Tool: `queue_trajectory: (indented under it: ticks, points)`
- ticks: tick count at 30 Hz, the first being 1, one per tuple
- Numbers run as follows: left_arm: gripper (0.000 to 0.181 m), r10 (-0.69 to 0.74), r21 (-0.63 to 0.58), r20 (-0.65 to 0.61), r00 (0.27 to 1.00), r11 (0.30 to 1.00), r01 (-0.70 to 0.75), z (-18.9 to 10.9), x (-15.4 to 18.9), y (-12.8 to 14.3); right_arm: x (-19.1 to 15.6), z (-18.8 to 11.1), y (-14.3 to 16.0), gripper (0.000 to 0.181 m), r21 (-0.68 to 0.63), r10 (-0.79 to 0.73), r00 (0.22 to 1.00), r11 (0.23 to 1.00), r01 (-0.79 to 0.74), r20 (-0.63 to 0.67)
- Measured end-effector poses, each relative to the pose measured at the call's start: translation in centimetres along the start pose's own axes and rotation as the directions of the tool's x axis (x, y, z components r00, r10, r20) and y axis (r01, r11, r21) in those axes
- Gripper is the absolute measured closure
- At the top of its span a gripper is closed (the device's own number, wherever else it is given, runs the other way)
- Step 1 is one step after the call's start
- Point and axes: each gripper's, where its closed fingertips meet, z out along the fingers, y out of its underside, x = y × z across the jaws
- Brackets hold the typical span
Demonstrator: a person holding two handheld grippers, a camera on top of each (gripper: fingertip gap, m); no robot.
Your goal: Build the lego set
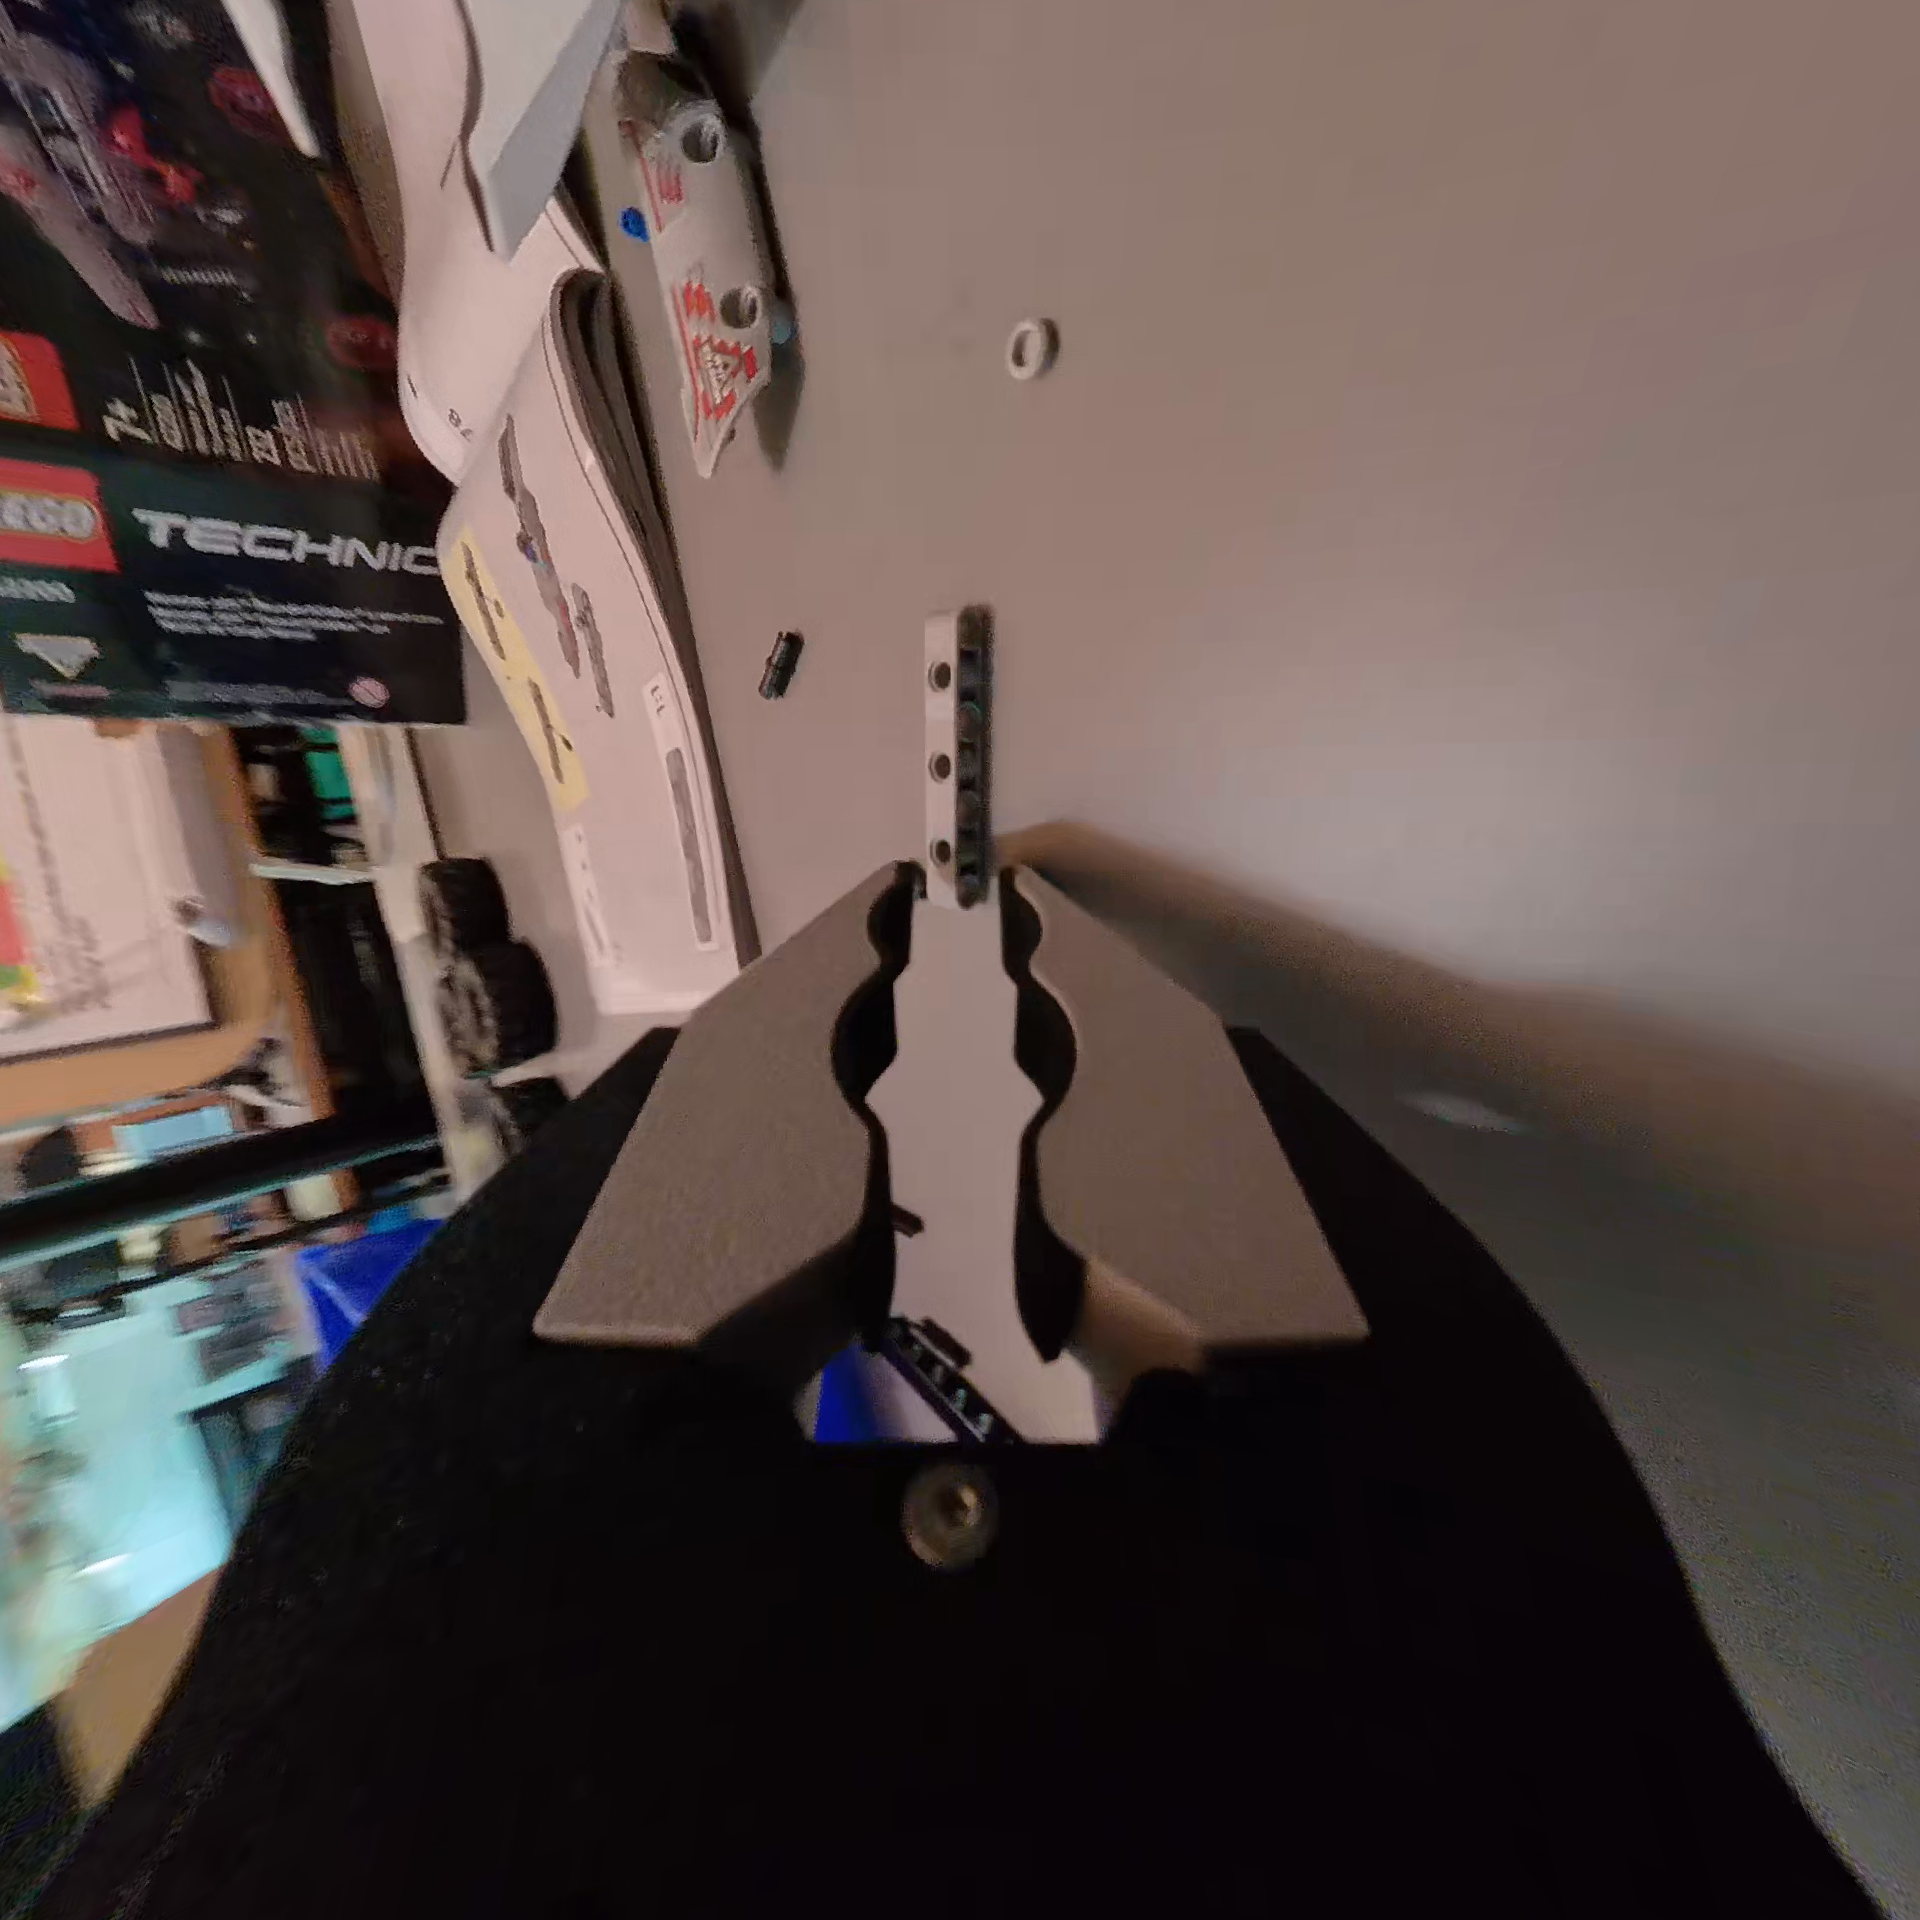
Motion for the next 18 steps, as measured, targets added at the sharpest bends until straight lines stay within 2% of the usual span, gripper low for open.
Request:
queue_trajectory:
  ticks: [4, 6, 8, 11, 13, 14, 16, 17, 18]
  points:
    - [0.161, -0.257, 0.085, -0.171, 0.951, 0.958, 0.274, -1.3, 0.5, -0.3, 0.0, 0.0, 0.0, 0.153, 0.001, 0.002, 1.0, 1.0, -0.002, 0.001]
    - [0.162, -0.369, 0.124, -0.168, 0.914, 0.912, 0.391, -1.6, -0.8, -0.6, 0.0, 0.0, 0.0, 0.154, 0.002, 0.001, 1.0, 1.0, -0.001, 0.003]
    - [0.164, -0.424, 0.184, -0.218, 0.879, 0.867, 0.463, -1.6, -1.5, -1.9, 0.0, 0.0, 0.0, 0.154, 0.001, 0.001, 1.0, 1.0, -0.001, 0.006]
    - [0.162, -0.455, 0.112, -0.303, 0.837, 0.856, 0.505, -0.3, -0.8, -1.9, -0.1, 0.0, -0.2, 0.154, 0.013, 0.003, 1.0, 1.0, -0.003, 0.011]
    - [0.166, -0.444, 0.048, -0.311, 0.84, 0.876, 0.481, 0.6, -0.4, -0.8, -0.5, -0.5, -1.4, 0.154, 0.087, 0.011, 0.999, 0.996, -0.014, 0.041]
    - [0.174, -0.437, 0.025, -0.315, 0.842, 0.883, 0.468, 0.8, -0.1, -0.3, -0.6, -1.0, -2.4, 0.155, 0.139, 0.023, 0.998, 0.99, -0.031, 0.058]
    - [0.176, -0.42, 0.027, -0.306, 0.855, 0.893, 0.449, 0.8, 0.1, -0.1, -0.1, -2.7, -5.8, 0.157, 0.233, 0.132, 0.973, 0.957, -0.175, 0.19]
    - [0.176, -0.398, 0.044, -0.29, 0.871, 0.903, 0.427, 0.7, 0.1, -0.2, -0.1, -3.7, -7.9, 0.163, 0.265, 0.192, 0.931, 0.923, -0.279, 0.31]
    - [0.176, -0.371, 0.061, -0.245, 0.896, 0.916, 0.396, 0.8, -0.1, -0.2, -0.7, -4.5, -9.6, 0.166, 0.247, 0.254, 0.854, 0.885, -0.395, 0.455]
